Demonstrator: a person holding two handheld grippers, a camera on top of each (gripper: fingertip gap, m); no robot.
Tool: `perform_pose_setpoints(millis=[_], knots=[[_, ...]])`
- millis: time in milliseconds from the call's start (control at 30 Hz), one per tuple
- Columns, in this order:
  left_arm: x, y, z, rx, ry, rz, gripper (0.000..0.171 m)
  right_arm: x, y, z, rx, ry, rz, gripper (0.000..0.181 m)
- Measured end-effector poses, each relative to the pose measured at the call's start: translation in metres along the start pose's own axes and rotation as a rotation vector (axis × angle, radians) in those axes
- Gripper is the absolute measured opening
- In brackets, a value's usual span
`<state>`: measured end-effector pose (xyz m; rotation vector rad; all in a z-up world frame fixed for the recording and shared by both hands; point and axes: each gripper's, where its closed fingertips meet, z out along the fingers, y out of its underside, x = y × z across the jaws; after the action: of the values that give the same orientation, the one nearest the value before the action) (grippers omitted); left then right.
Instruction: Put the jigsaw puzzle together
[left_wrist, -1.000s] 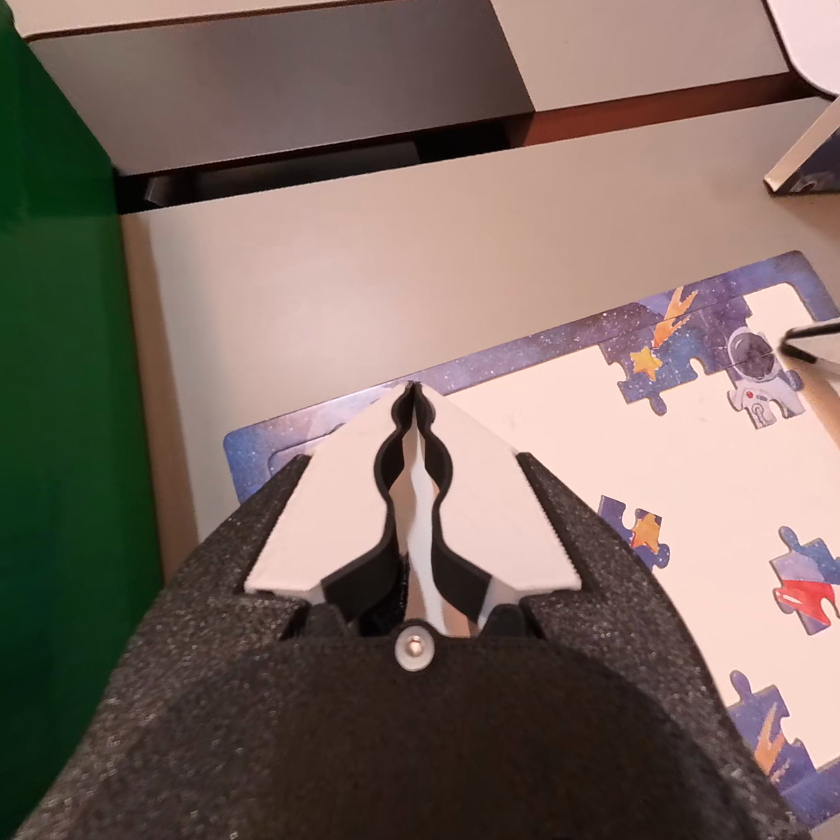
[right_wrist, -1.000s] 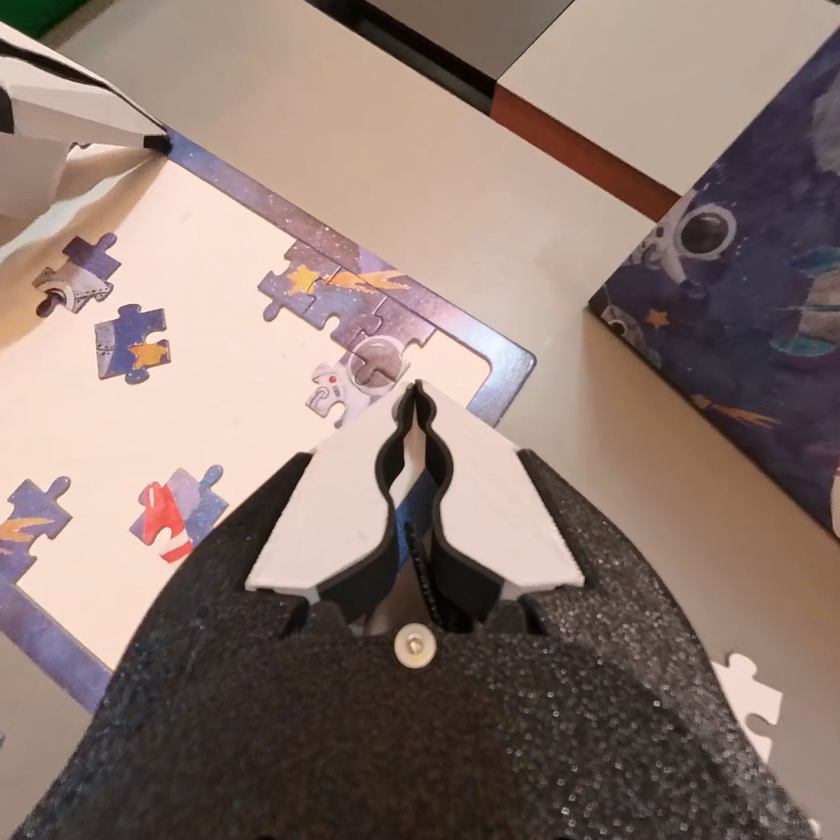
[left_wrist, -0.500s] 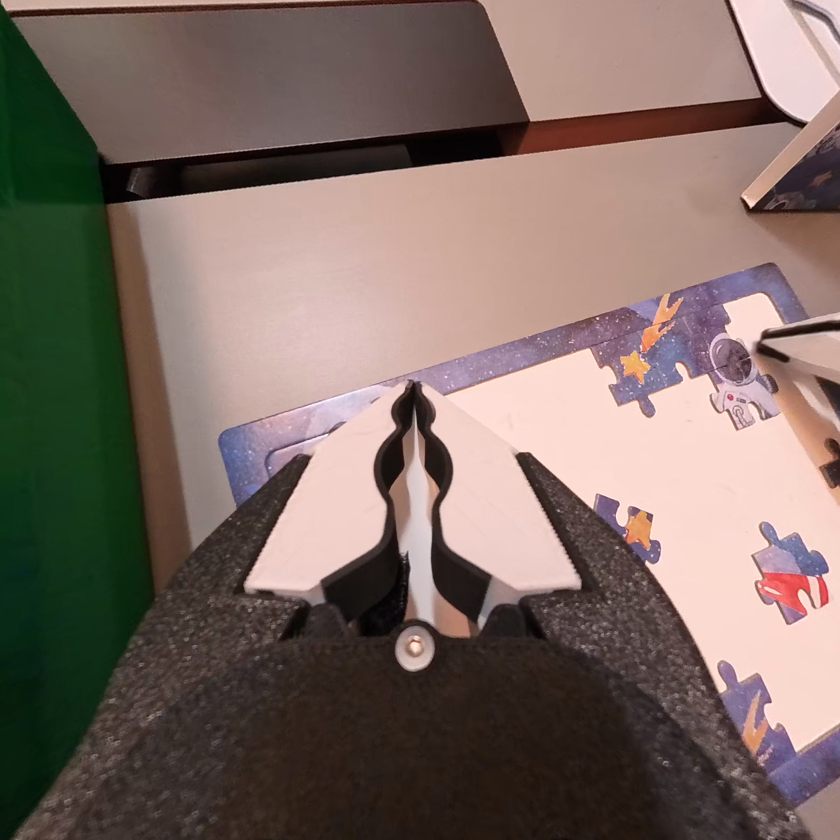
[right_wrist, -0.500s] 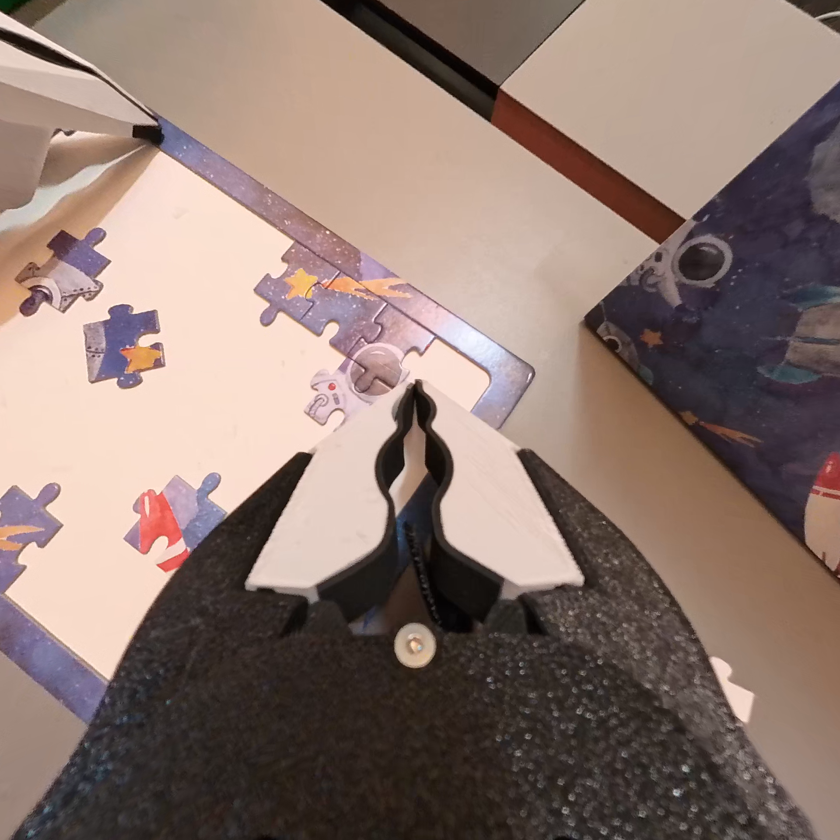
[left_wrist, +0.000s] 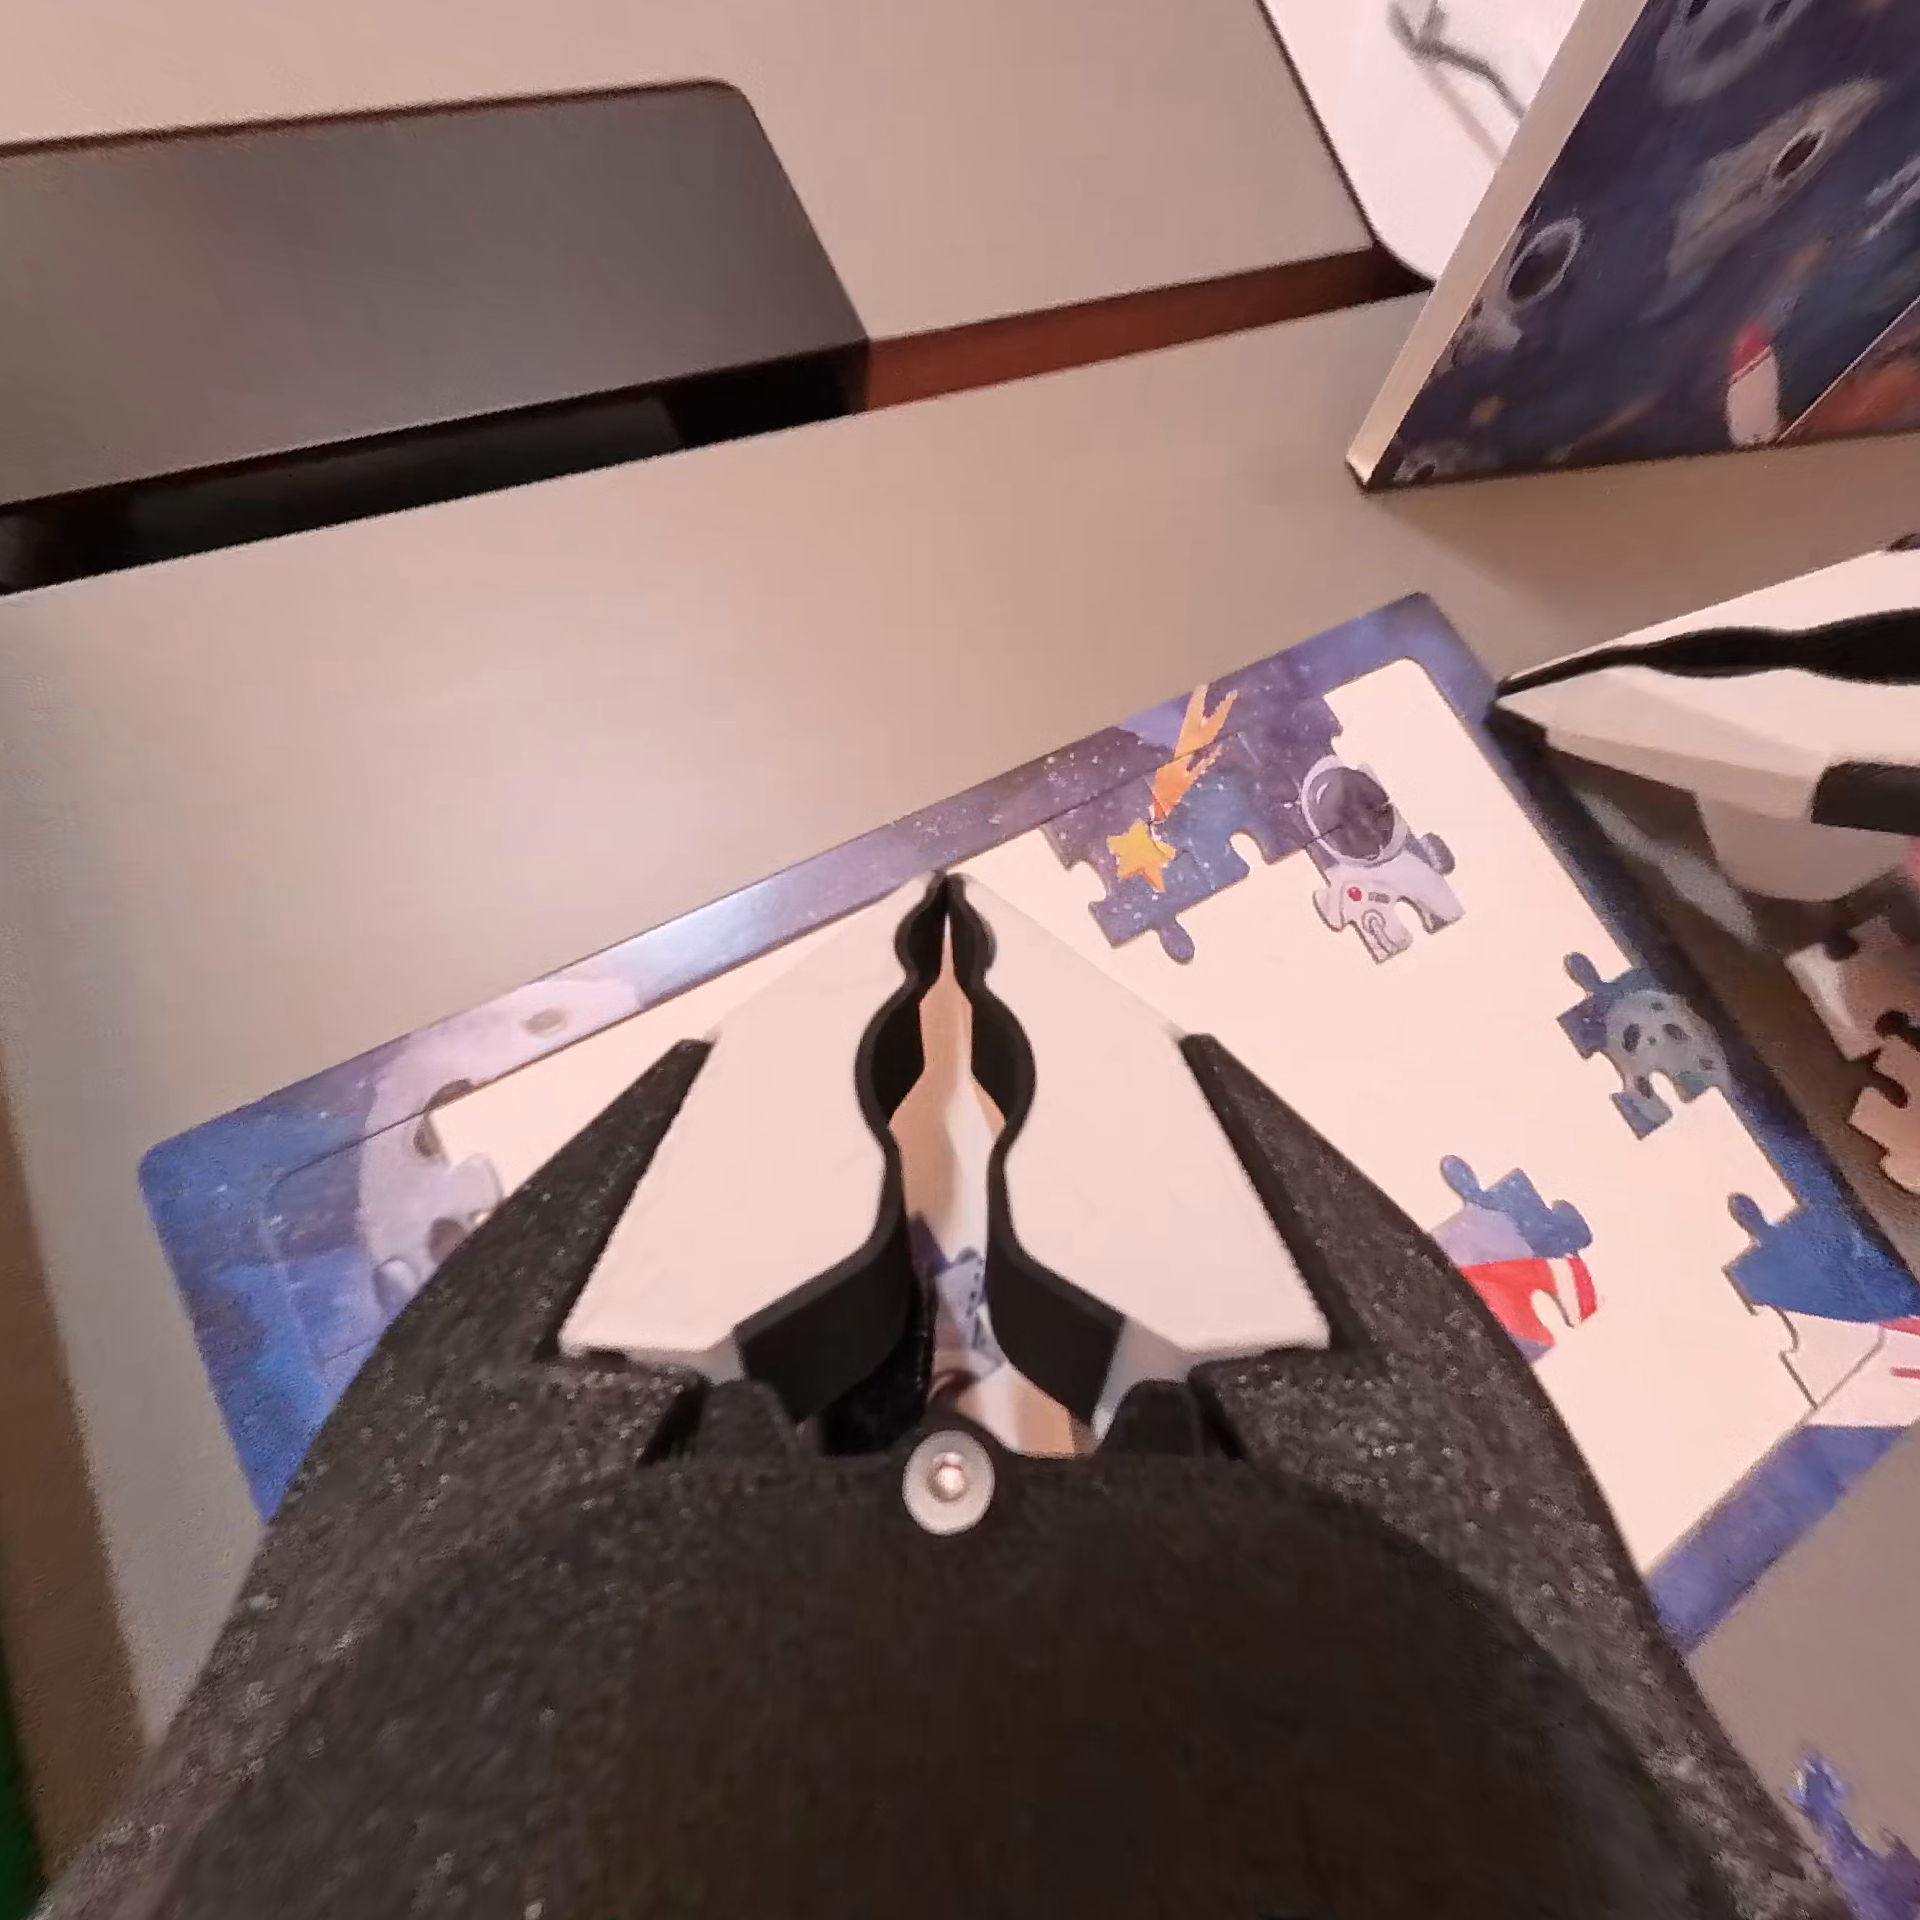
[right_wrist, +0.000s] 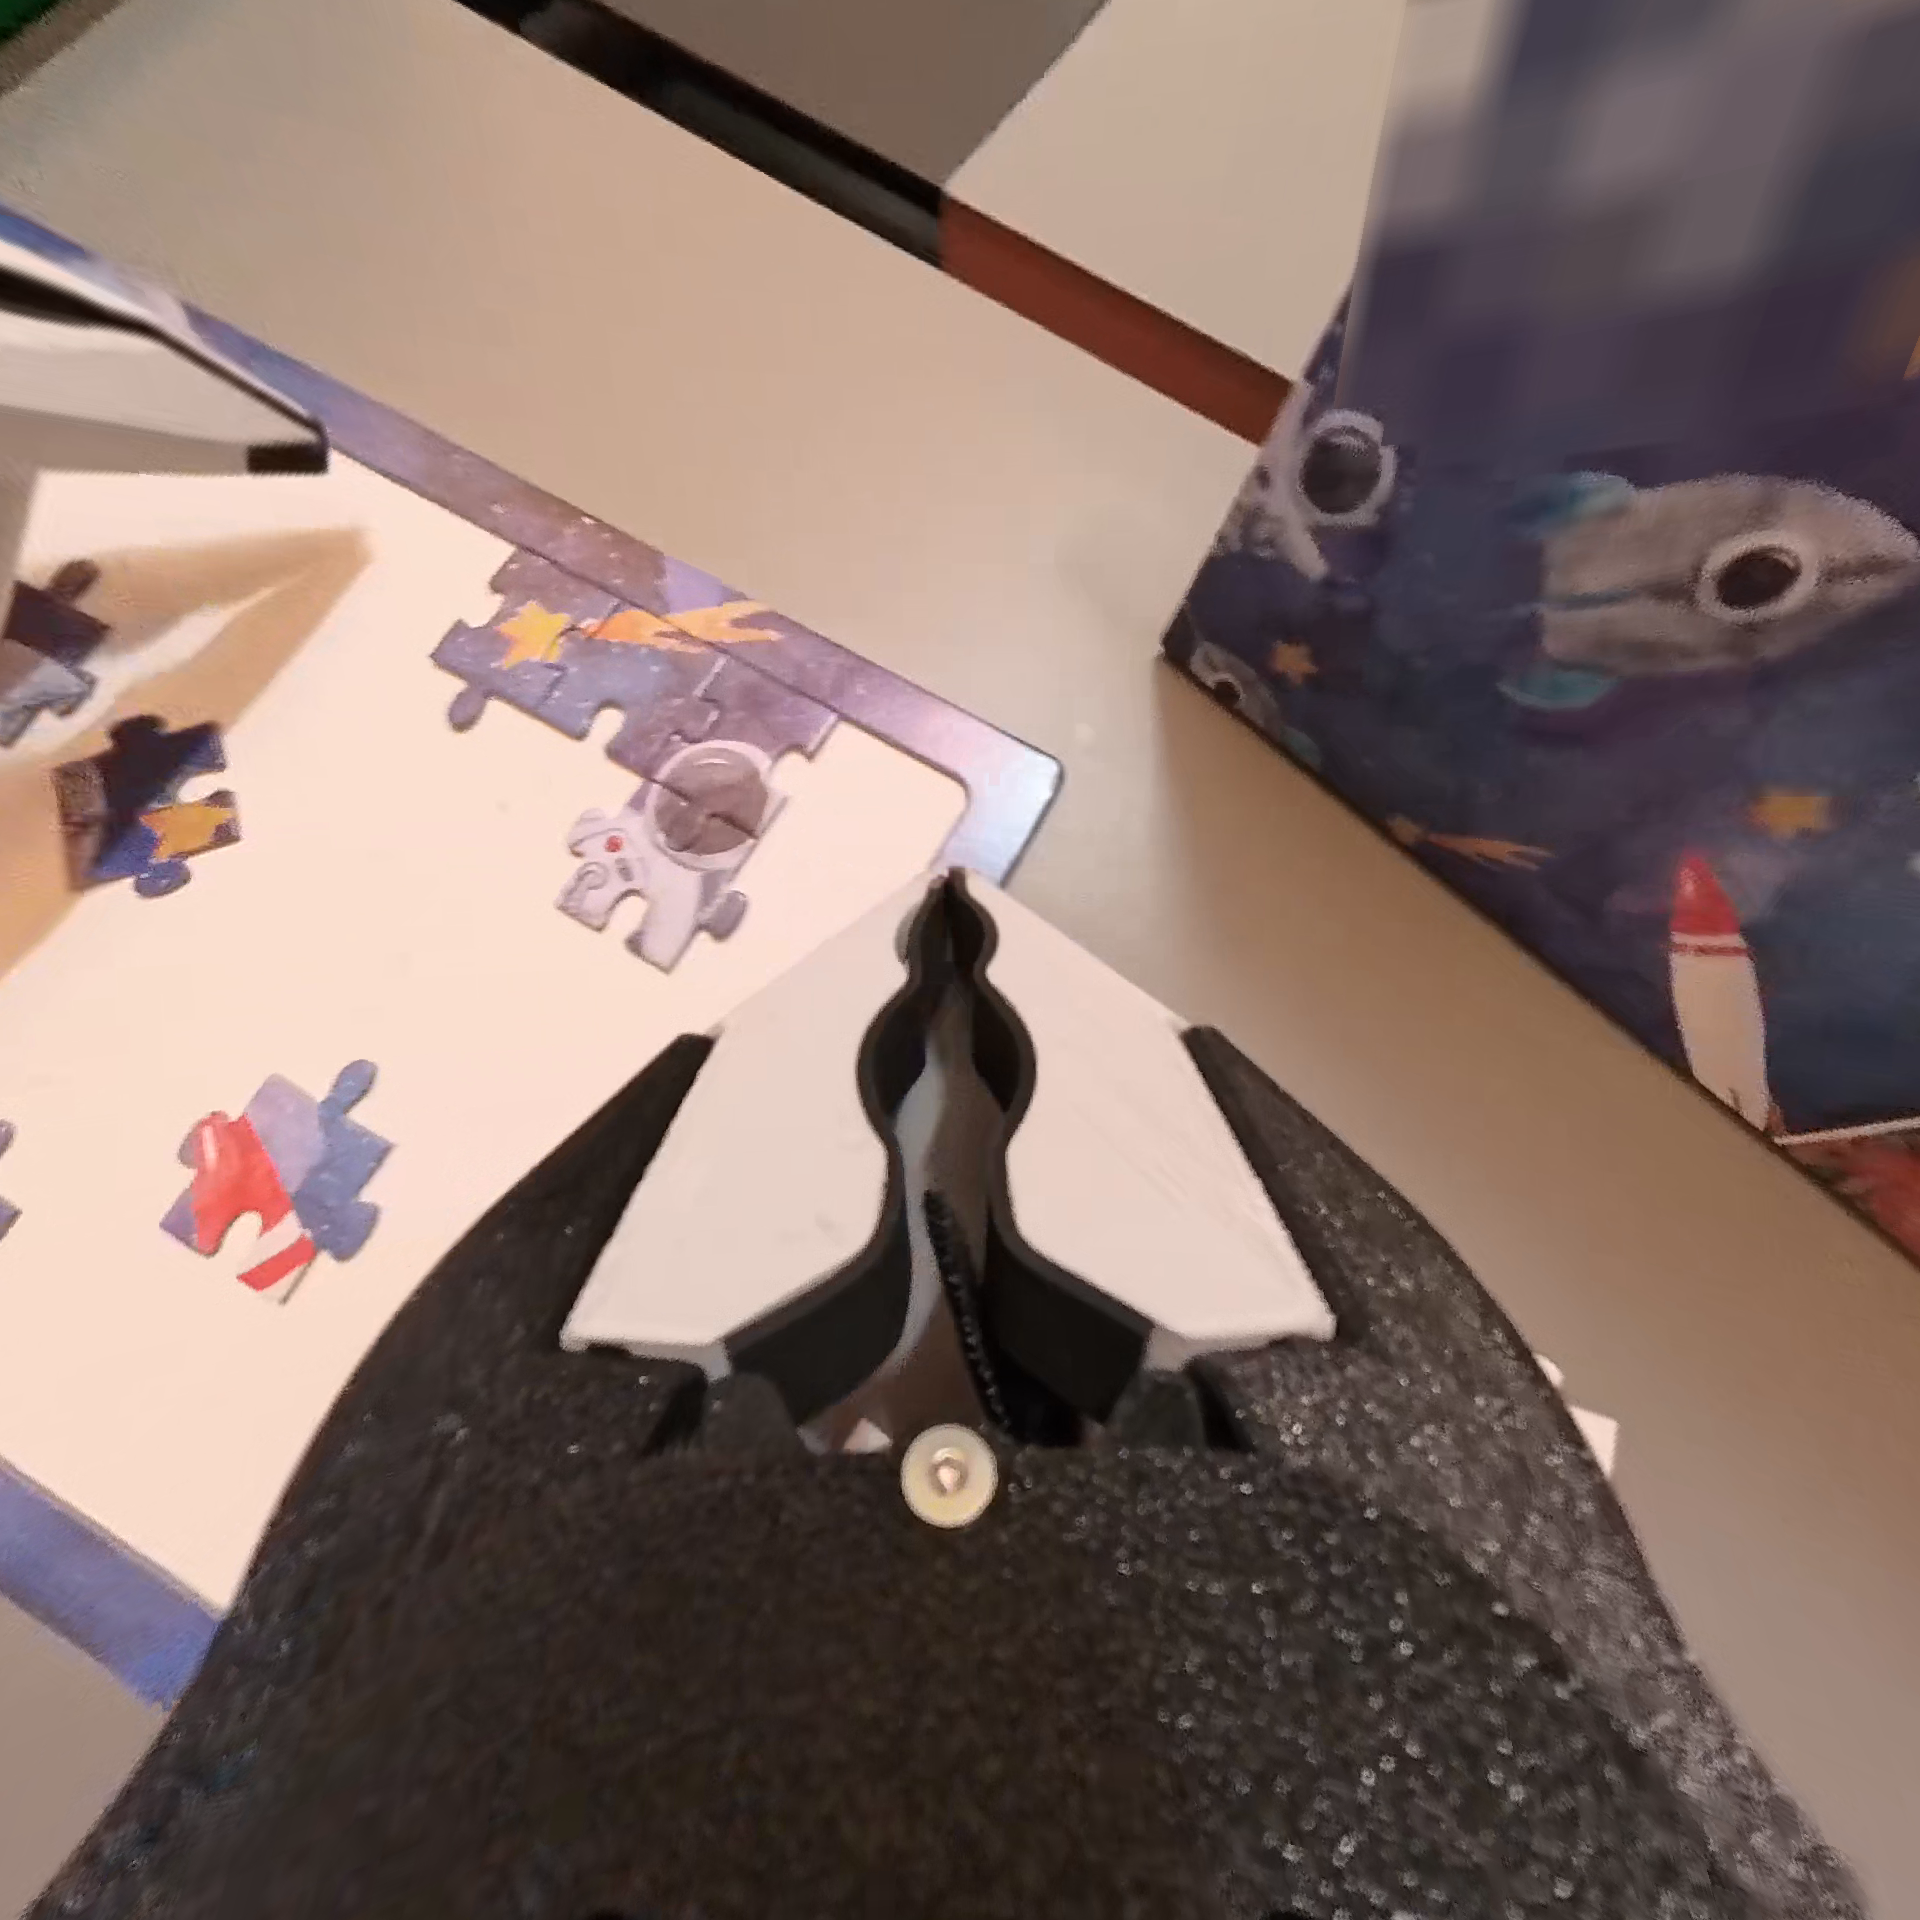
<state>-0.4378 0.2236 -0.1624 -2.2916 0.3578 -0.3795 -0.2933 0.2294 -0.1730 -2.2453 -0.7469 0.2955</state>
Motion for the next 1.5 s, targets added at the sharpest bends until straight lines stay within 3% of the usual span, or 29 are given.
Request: perform_pose_setpoints(millis=[233, 1067, 1133, 1200, 1300, 1500], knots=[[0.016, 0.005, 0.020, -0.050, 0.022, 0.045, 0.000, 0.018, 0.001, -0.001, 0.007, 0.119, -0.015, 0.000], [0.026, 0.002, 0.027, -0.054, 0.025, 0.062, 0.000, 0.017, 0.002, 0.003, -0.013, 0.105, -0.030, 0.000], [0.025, 0.002, 0.026, -0.054, 0.028, 0.060, 0.000, 0.011, -0.009, -0.002, 0.050, 0.100, -0.077, 0.000], [0.024, 0.002, 0.026, -0.054, 0.027, 0.057, 0.000, -0.013, -0.018, -0.007, 0.097, 0.001, -0.144, 0.000], [0.024, 0.003, 0.025, -0.055, 0.025, 0.061, 0.000, -0.048, -0.013, -0.006, 0.070, -0.130, -0.228, 0.000], [0.024, 0.003, 0.025, -0.056, 0.031, 0.063, 0.000, -0.052, -0.006, 0.006, 0.019, -0.089, -0.287, 0.000]])
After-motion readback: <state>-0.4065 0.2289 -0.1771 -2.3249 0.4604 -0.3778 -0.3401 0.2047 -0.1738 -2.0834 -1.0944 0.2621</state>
